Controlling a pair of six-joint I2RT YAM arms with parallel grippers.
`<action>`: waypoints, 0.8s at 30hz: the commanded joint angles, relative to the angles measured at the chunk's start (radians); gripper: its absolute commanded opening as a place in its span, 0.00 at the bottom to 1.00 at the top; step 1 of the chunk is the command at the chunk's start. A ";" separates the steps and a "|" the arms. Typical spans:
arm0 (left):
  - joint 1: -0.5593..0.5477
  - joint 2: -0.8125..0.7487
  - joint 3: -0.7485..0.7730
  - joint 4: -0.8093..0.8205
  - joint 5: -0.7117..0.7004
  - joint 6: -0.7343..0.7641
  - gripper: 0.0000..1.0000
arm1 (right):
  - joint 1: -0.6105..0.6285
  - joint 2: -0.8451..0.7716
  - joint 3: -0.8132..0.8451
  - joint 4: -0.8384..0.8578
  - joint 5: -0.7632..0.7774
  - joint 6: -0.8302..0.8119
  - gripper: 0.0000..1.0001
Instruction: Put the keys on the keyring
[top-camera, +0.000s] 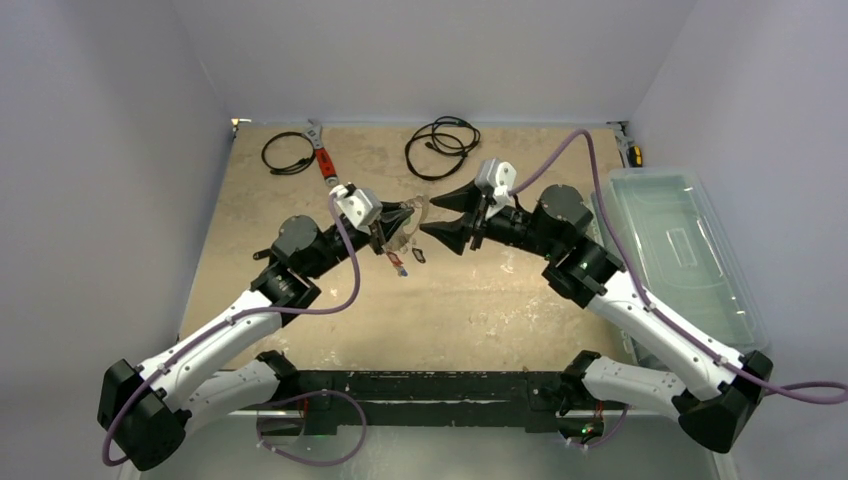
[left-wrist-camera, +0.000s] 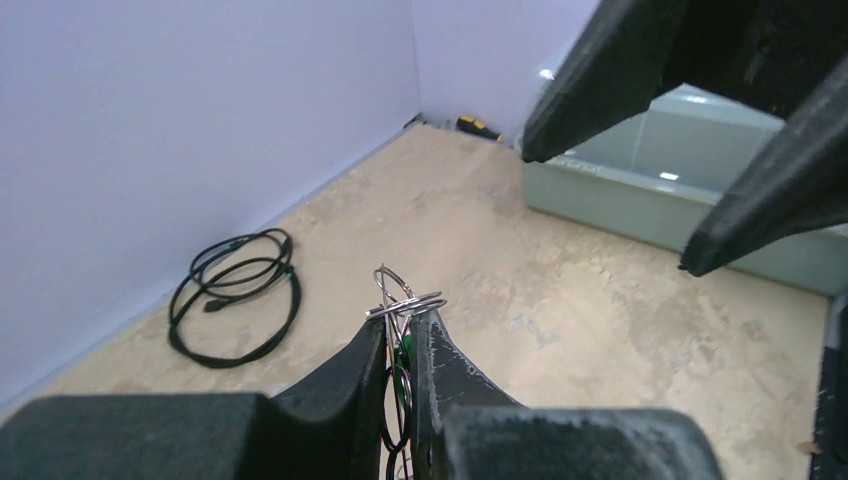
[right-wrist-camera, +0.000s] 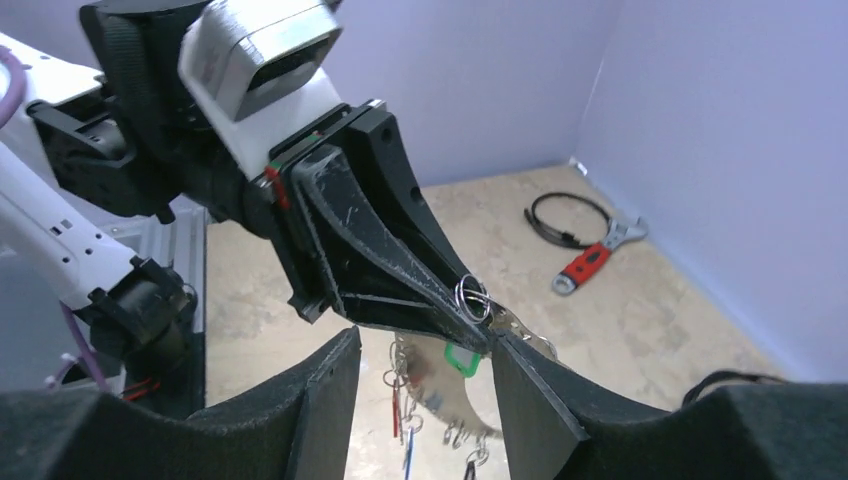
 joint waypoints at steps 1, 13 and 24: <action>0.043 -0.001 0.010 0.171 0.150 -0.156 0.00 | 0.001 -0.035 -0.062 0.167 -0.048 -0.148 0.54; 0.045 0.008 0.013 0.147 0.297 -0.125 0.00 | 0.001 -0.003 -0.042 0.155 -0.086 -0.302 0.41; 0.045 0.008 0.012 0.153 0.306 -0.131 0.00 | 0.003 0.024 -0.020 0.097 -0.150 -0.305 0.41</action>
